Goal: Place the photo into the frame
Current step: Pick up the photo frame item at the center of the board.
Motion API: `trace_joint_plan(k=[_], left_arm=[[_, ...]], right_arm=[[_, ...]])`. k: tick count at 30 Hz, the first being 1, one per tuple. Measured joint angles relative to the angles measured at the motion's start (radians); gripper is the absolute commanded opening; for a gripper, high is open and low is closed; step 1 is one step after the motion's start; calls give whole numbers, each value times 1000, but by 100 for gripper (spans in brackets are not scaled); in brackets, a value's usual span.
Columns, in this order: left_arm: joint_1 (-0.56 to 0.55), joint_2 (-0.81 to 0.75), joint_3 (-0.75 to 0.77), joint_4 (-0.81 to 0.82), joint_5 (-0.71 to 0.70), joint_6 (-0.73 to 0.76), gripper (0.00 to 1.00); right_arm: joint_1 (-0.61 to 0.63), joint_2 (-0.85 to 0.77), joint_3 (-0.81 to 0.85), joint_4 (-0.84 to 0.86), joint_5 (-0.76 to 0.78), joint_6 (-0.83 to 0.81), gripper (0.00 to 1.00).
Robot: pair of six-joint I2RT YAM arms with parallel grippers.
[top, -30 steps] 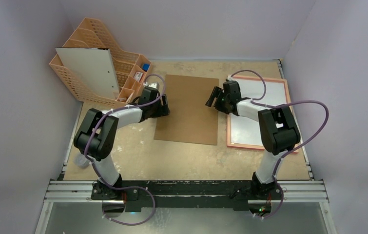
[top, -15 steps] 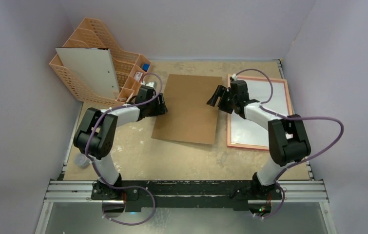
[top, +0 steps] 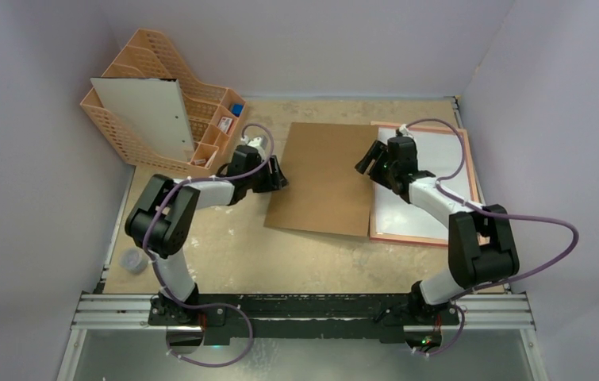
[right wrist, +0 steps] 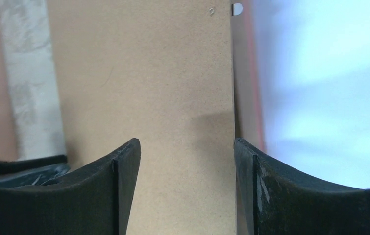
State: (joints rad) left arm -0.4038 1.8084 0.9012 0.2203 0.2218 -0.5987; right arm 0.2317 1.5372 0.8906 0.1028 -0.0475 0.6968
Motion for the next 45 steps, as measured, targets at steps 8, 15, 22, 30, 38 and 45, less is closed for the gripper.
trace_joint_plan(k=[8,15,22,30,38,45], left_arm=[[-76,50,0,114,45,-45,54],[-93,62,5,134,63,-63,55],[-115,75,34,102,76,-61,57],[-120,87,64,70,90,-58,59],[-129,92,79,51,93,-45,60],[-129,93,85,44,98,-44,59]], right_arm=[[-47,-79,-113,-26,137,29,67],[-53,-73,-117,-62,205,43,82],[-61,-54,-119,-86,239,43,87],[-100,-61,-148,-47,209,45,87],[-135,-58,-189,-8,134,46,82],[-159,-113,-230,31,56,15,69]])
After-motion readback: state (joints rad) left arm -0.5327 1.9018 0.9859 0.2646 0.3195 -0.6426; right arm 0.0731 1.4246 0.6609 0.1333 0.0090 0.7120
